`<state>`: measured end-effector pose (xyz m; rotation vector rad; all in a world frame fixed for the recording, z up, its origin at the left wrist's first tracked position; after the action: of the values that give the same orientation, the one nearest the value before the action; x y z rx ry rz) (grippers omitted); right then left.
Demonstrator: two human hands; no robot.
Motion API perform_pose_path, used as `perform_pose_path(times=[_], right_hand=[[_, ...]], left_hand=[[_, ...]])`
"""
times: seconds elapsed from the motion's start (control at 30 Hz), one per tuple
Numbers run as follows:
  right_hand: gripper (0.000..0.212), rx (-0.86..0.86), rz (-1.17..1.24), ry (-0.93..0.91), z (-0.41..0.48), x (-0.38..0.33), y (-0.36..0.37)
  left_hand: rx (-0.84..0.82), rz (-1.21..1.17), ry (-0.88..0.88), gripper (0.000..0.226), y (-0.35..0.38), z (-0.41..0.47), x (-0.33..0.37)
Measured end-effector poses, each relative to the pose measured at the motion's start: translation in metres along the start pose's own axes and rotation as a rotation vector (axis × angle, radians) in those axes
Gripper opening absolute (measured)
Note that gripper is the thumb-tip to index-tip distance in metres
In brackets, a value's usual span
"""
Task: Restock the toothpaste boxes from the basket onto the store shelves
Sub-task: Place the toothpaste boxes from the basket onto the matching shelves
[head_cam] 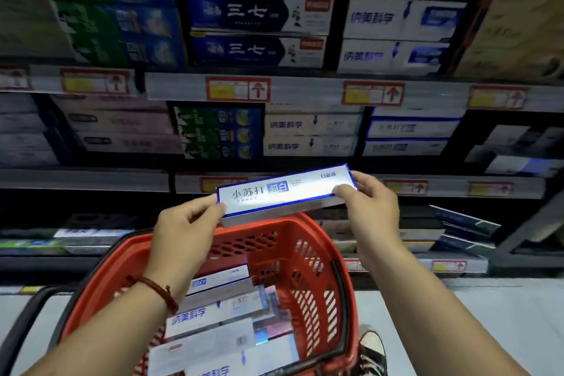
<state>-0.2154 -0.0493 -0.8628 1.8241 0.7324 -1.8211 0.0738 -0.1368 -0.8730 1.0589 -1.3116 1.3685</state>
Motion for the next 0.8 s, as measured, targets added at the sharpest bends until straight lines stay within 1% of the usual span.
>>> perform_pose_path(times=[0.13,0.3,0.43,0.47,0.5,0.53,0.57,0.6,0.63,0.67,0.7,0.77,0.8], right_hand=[[0.026,0.028,-0.093,-0.068,0.039,-0.011,-0.039],[0.018,0.094,-0.175,-0.093,0.095,-0.022,-0.097],[0.016,0.14,-0.234,-0.097,0.138,-0.02,-0.135],[0.018,0.146,-0.242,-0.099,0.146,-0.017,-0.142],[0.021,0.157,-0.243,-0.095,0.153,-0.014,-0.15],[0.025,0.171,-0.24,-0.087,0.161,-0.01,-0.157],[0.03,0.18,-0.237,-0.081,0.168,-0.006,-0.163],[0.033,0.186,-0.232,-0.079,0.174,-0.002,-0.168],[0.034,0.188,-0.226,-0.08,0.181,0.001,-0.172],[0.034,0.186,-0.215,-0.081,0.186,0.003,-0.175],[0.037,0.181,-0.197,-0.074,0.19,0.005,-0.176],[0.045,0.169,-0.158,-0.047,0.198,0.012,-0.179],[0.046,0.165,-0.148,-0.03,0.202,0.017,-0.179]], left_hand=[[-0.046,0.042,0.037,0.03,0.052,0.003,0.018],[-0.111,-0.003,0.06,0.024,0.137,0.015,0.036],[-0.063,-0.032,0.063,0.025,0.194,0.025,0.048],[-0.057,-0.036,0.062,0.022,0.207,0.028,0.05],[-0.056,-0.032,0.065,0.013,0.22,0.029,0.052],[-0.061,-0.02,0.067,0.014,0.233,0.031,0.054],[-0.072,-0.006,0.06,0.031,0.244,0.032,0.056],[-0.078,-0.002,0.056,0.043,0.254,0.032,0.056],[-0.079,0.005,0.058,0.048,0.263,0.033,0.057],[-0.078,0.017,0.066,0.048,0.272,0.035,0.059],[-0.085,0.02,0.066,0.043,0.279,0.036,0.06],[-0.098,0.007,0.04,0.018,0.293,0.039,0.057],[-0.105,0.016,0.028,0.01,0.298,0.041,0.053]])
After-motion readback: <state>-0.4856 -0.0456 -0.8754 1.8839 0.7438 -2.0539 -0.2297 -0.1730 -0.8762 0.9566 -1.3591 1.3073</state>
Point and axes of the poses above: each hand's wrist, its own z-axis towards the middle knuckle, its own y-axis out of the palm, x = y × z, the point moved 8 cm from there along z, towards the middle knuckle, and after that the axes turned 1 degree about x, right-handed, at the moved point
